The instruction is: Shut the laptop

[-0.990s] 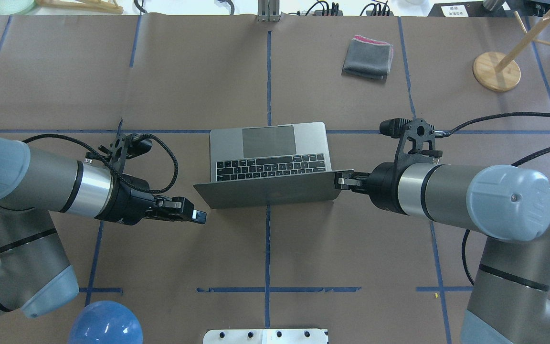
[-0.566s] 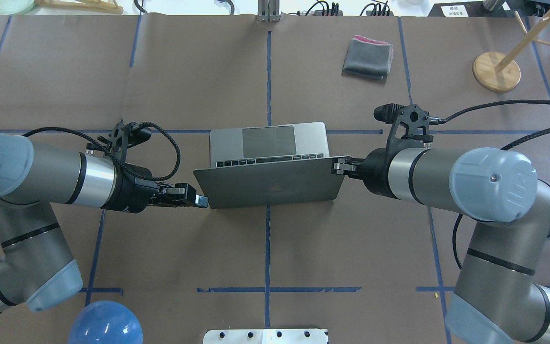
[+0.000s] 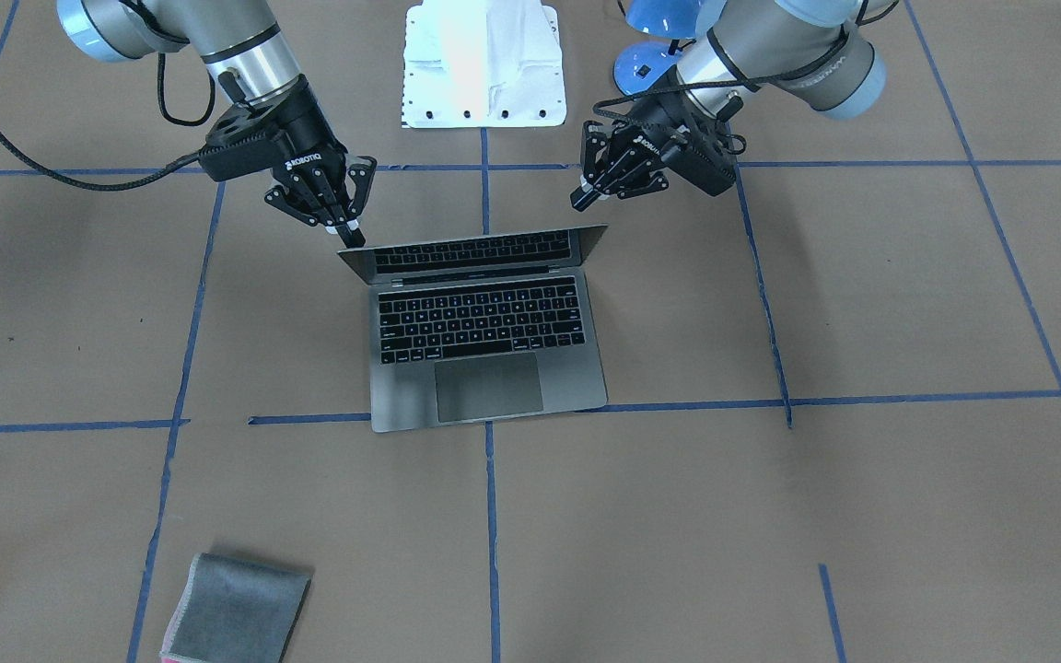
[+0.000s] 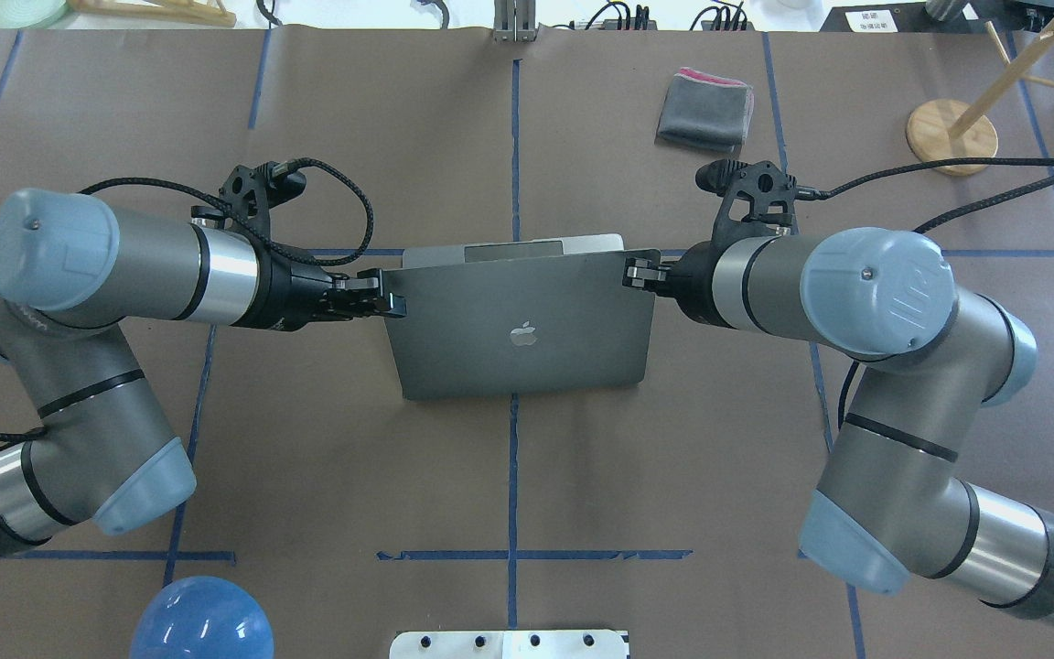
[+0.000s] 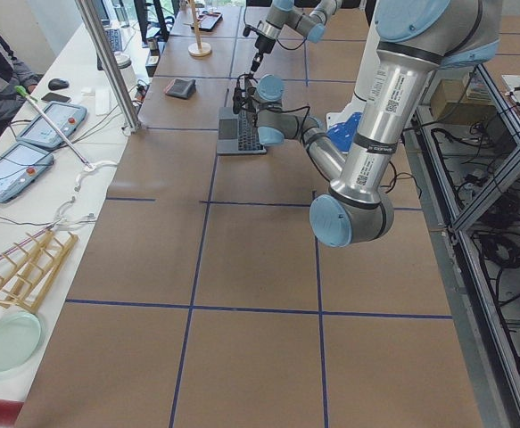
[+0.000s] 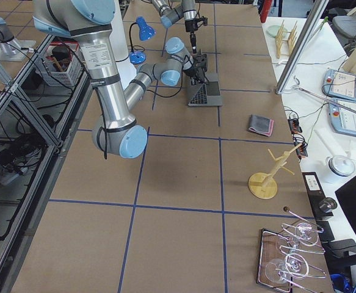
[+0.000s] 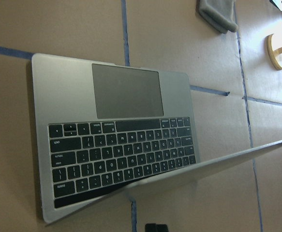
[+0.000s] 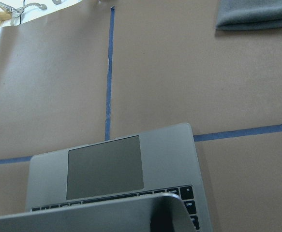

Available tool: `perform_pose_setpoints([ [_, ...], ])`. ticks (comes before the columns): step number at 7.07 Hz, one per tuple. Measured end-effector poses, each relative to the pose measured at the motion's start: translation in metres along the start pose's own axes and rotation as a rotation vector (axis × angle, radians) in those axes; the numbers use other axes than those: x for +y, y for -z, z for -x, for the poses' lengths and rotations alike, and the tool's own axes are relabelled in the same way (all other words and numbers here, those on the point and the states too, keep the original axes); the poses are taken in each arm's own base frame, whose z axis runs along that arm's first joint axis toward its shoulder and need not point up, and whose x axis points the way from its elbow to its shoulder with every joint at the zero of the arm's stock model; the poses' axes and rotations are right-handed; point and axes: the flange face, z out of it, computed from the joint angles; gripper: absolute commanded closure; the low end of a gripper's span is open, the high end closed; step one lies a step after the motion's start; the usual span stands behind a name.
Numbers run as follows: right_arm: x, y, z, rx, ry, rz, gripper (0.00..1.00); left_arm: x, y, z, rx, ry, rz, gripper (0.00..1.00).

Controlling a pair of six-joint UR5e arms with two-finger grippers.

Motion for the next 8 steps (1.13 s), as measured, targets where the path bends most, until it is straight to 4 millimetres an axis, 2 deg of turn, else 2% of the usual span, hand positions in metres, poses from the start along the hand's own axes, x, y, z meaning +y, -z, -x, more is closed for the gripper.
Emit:
perform_pose_setpoints([
  [3, -0.023, -0.03, -0.003, 0.048, -0.006, -0.012, 1.0, -0.04, -0.028, 0.015, -0.068, 0.026, -0.064, 1.0],
  [5, -0.038, -0.056, -0.002, 0.085, -0.015, -0.014, 1.0, -0.061, -0.057, 0.022, -0.117, 0.038, -0.11, 1.0],
  [8, -0.052, -0.117, 0.005, 0.165, -0.024, 0.001, 1.0, -0.083, -0.112, 0.044, -0.214, 0.036, -0.125, 1.0],
])
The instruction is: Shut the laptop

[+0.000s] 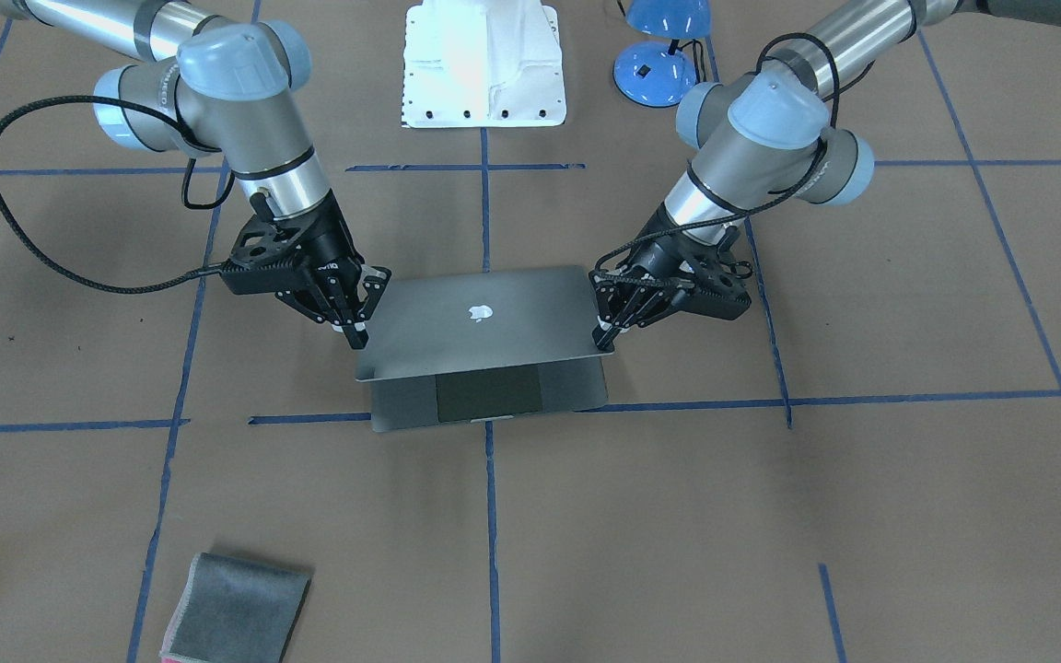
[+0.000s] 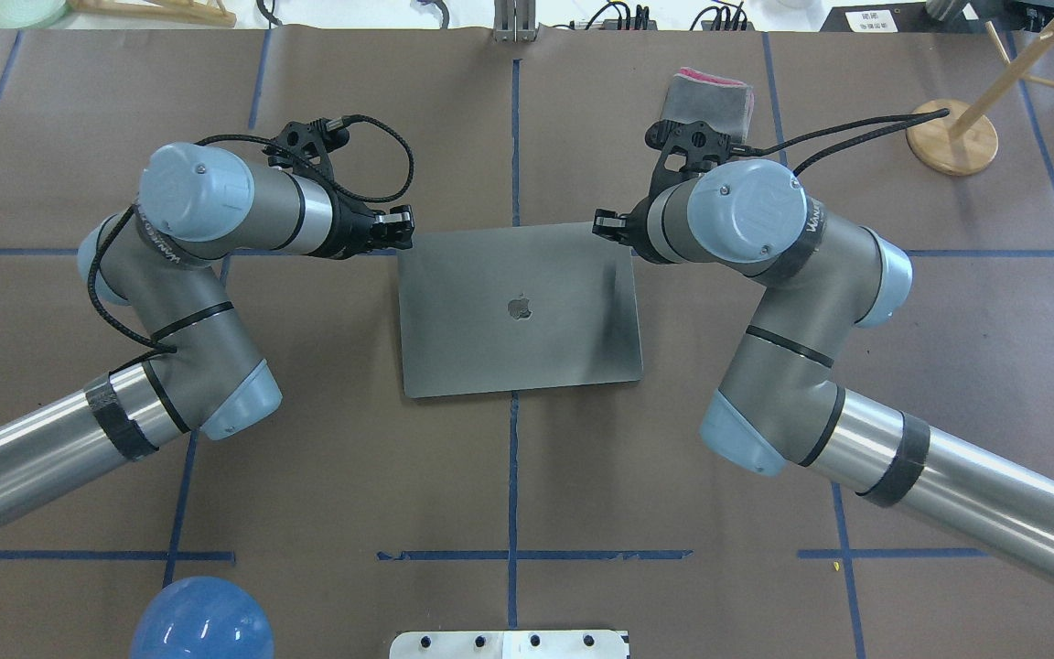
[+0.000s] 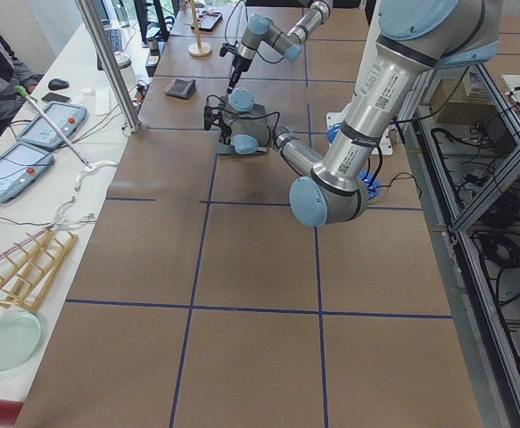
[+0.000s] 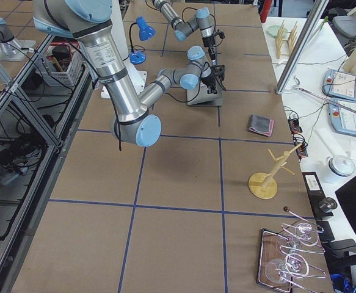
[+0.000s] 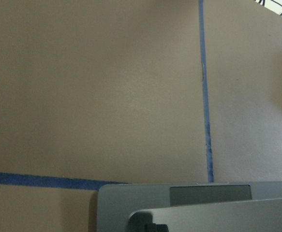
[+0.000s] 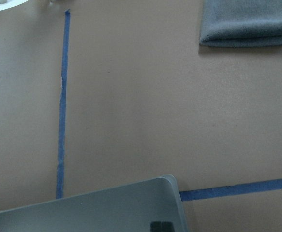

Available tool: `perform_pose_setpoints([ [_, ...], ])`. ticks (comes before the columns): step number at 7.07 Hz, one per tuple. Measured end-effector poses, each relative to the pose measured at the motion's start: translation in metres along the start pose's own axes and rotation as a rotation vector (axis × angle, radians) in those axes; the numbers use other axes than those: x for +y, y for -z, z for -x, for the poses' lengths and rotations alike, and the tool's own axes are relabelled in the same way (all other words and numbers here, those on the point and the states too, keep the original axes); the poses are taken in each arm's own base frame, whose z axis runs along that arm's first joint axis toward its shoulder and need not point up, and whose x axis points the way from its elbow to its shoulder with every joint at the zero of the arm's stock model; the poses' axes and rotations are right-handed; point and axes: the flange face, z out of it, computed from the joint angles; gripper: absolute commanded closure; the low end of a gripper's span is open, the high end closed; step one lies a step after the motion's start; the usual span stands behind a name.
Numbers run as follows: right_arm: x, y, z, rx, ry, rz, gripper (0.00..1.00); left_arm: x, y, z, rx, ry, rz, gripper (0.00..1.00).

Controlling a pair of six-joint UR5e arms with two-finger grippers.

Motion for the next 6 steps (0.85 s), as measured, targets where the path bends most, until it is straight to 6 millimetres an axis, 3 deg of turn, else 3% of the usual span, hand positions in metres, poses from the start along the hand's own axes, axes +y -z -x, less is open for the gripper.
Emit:
perform_pose_setpoints([
  [2, -0.006, -0.02, 0.004, 0.03, -0.003, 0.01, 0.92, -0.001, -0.026, 0.008, -0.045, -0.042, 0.003, 0.95],
  [3, -0.014, -0.018, 0.004, 0.025, -0.006, 0.022, 0.16, -0.003, -0.026, 0.007, -0.045, -0.053, 0.009, 0.66],
  [4, -0.022, -0.016, 0.001, 0.024, -0.013, 0.042, 0.0, -0.006, -0.023, 0.008, -0.043, -0.052, 0.036, 0.02],
  [6, -0.04, -0.016, -0.02, 0.057, -0.021, 0.077, 0.0, -0.026, -0.007, 0.018, -0.083, -0.035, 0.108, 0.01],
])
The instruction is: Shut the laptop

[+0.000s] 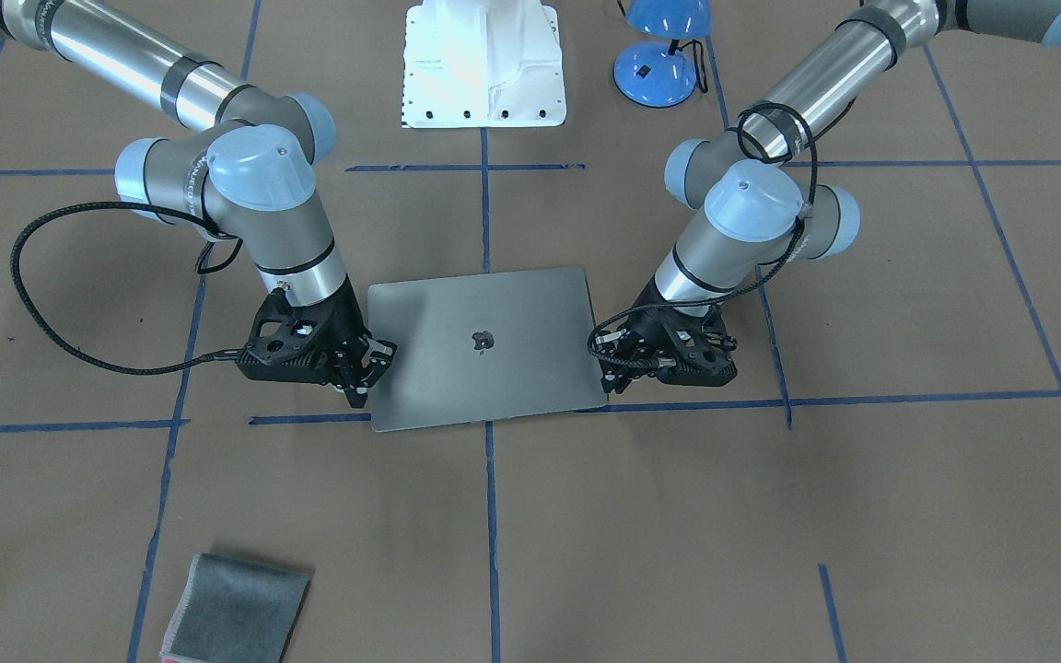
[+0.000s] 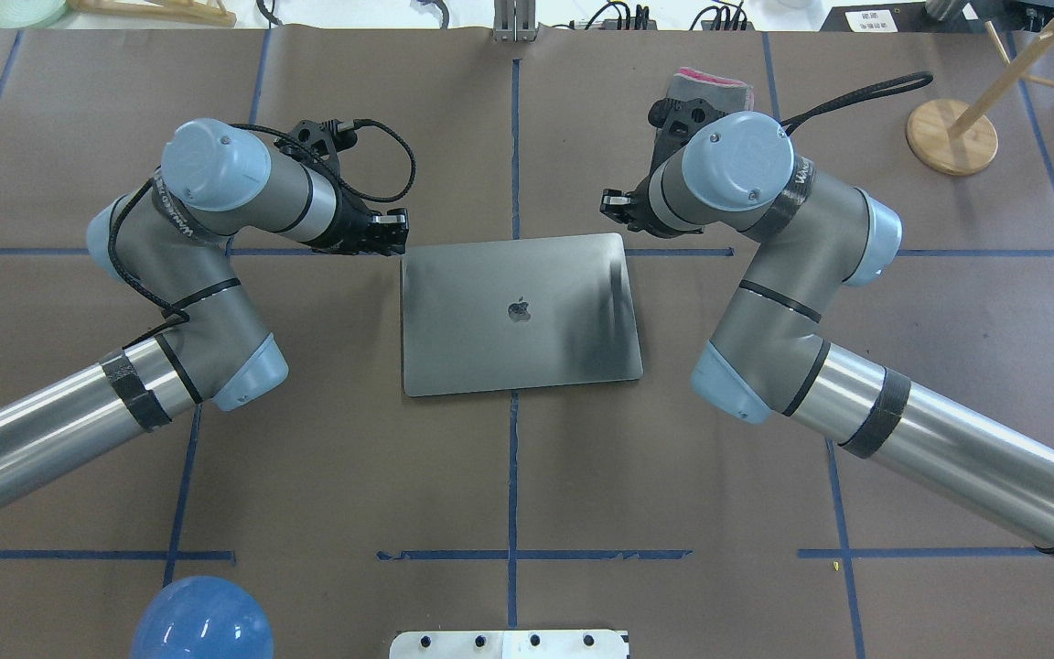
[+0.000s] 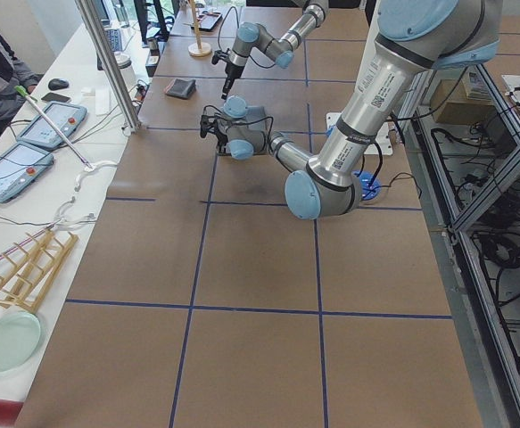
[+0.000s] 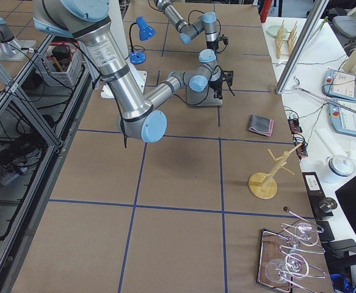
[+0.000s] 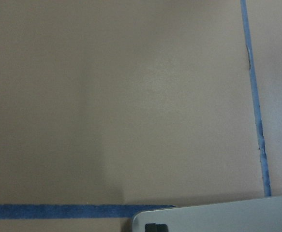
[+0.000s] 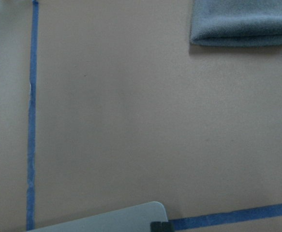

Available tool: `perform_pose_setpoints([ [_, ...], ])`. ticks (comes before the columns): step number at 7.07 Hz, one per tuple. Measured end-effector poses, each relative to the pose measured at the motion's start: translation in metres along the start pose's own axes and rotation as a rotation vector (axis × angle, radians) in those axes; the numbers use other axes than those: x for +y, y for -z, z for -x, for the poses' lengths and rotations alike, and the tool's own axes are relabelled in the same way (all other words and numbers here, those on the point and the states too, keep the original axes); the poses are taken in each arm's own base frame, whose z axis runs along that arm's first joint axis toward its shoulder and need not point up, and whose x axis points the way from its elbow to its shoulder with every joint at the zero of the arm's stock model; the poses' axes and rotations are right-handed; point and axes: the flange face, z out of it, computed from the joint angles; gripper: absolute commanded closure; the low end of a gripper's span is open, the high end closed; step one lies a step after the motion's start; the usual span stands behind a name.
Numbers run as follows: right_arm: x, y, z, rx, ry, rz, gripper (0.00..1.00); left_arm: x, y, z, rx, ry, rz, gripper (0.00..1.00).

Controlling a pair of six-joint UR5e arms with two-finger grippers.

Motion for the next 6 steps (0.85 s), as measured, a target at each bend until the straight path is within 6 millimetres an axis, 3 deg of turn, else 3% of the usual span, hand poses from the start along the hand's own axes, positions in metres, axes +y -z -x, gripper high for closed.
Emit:
perform_pose_setpoints([
  [2, -0.041, 0.008, -0.04, 0.072, 0.041, 0.084, 0.0, -0.015, 0.03, 0.025, -0.1, -0.028, 0.048, 0.01],
  [3, -0.068, 0.016, -0.072, 0.093, 0.07, 0.125, 0.0, -0.029, 0.052, 0.042, -0.163, -0.075, 0.099, 0.01],
  [5, -0.122, 0.043, -0.181, 0.097, 0.161, 0.2, 0.0, -0.057, 0.108, 0.104, -0.291, -0.229, 0.196, 0.01],
  [6, -0.143, 0.063, -0.25, 0.088, 0.212, 0.223, 0.0, -0.067, 0.138, 0.153, -0.336, -0.308, 0.229, 0.01],
])
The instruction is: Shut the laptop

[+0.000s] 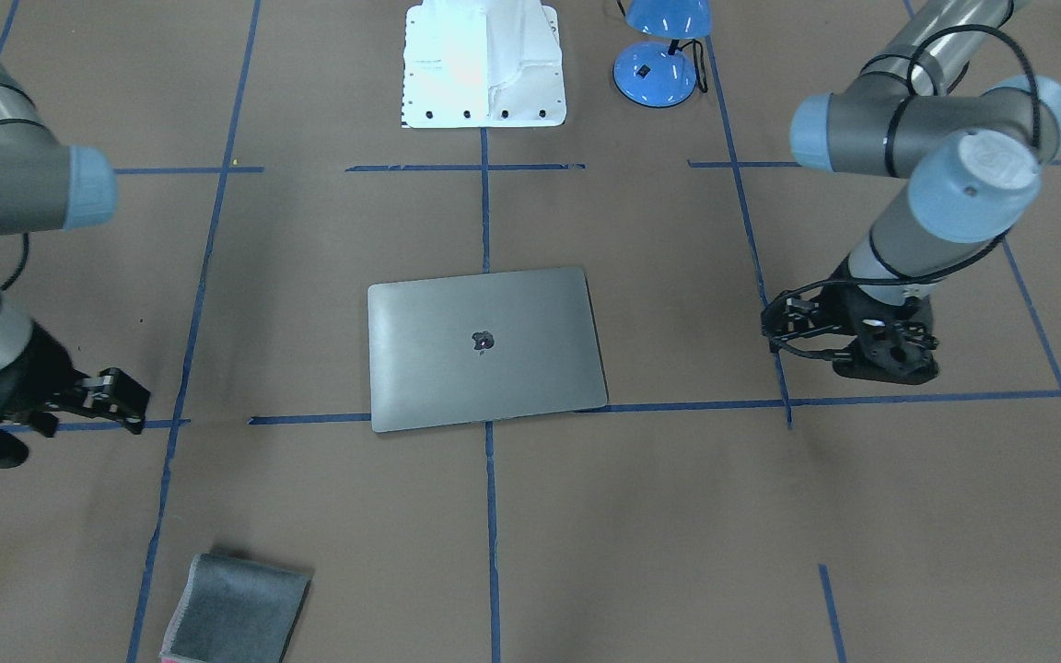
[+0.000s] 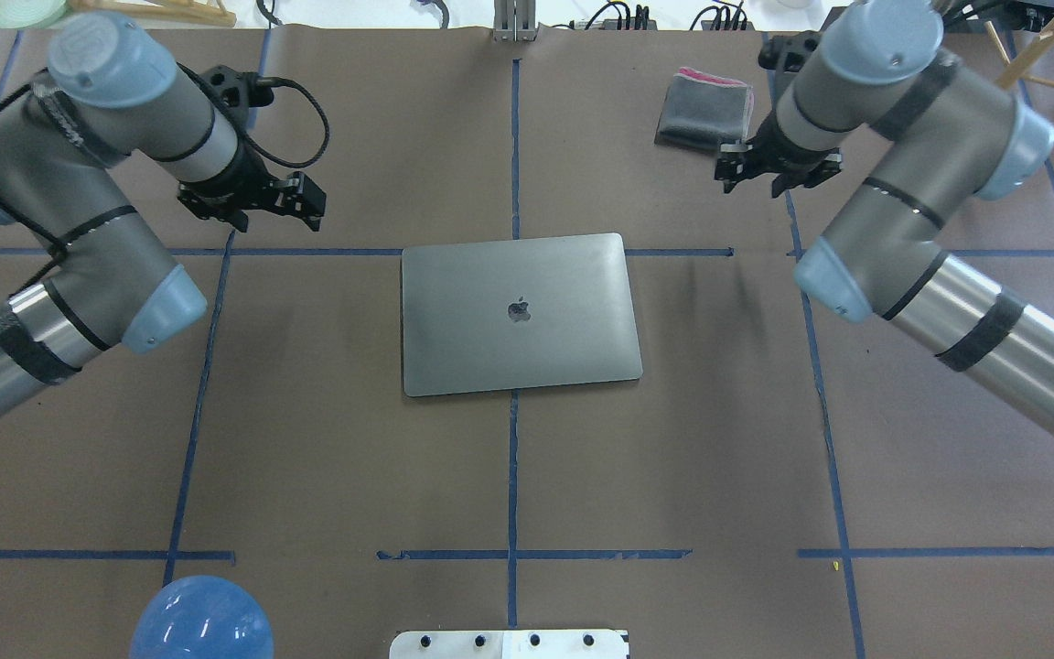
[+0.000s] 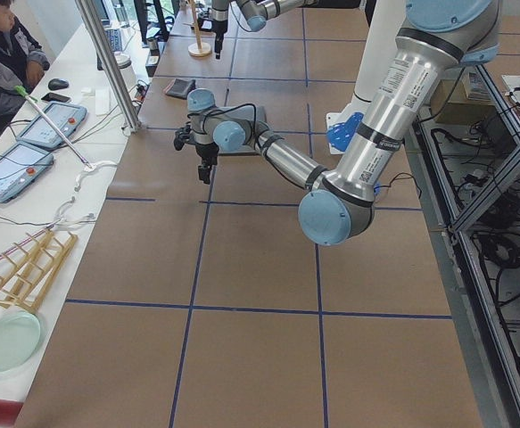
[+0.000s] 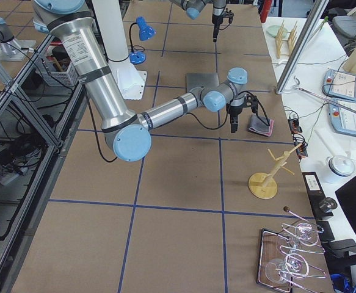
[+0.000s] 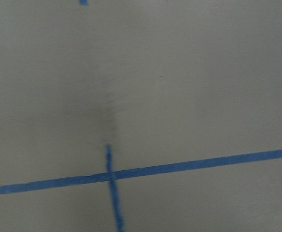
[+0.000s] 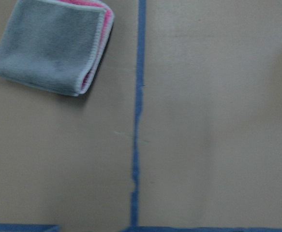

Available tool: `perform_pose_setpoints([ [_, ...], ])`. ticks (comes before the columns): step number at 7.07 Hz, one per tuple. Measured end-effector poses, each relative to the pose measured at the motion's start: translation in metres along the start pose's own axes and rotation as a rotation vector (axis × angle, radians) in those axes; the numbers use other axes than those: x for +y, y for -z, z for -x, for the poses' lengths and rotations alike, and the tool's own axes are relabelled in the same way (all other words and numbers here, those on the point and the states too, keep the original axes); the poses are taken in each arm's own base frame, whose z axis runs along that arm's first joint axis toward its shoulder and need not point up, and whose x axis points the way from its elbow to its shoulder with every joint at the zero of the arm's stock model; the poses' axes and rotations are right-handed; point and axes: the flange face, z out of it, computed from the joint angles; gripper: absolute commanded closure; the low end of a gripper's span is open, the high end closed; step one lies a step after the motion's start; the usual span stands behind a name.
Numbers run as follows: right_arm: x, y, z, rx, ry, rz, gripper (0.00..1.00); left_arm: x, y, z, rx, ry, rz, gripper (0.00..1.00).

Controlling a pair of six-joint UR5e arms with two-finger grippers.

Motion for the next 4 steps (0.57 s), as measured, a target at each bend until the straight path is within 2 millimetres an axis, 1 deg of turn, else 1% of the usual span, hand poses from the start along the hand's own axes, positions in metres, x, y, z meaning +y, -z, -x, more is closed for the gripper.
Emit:
perform_pose_setpoints([
  [1, 0.011, 0.017, -0.078, -0.004, 0.048, 0.011, 0.0, 0.016, 0.01, 0.064, -0.031, -0.055, 0.023, 0.01],
  [2, 0.036, 0.036, -0.149, -0.009, 0.095, 0.02, 0.0, 0.036, 0.028, 0.135, -0.019, -0.078, 0.036, 0.01],
  [3, 0.065, 0.057, -0.201, -0.011, 0.118, 0.035, 0.0, 0.061, 0.049, 0.202, 0.023, -0.073, 0.033, 0.01],
  [4, 0.093, 0.078, -0.234, -0.006, 0.119, 0.062, 0.0, 0.09, 0.064, 0.257, 0.05, -0.084, 0.02, 0.0],
])
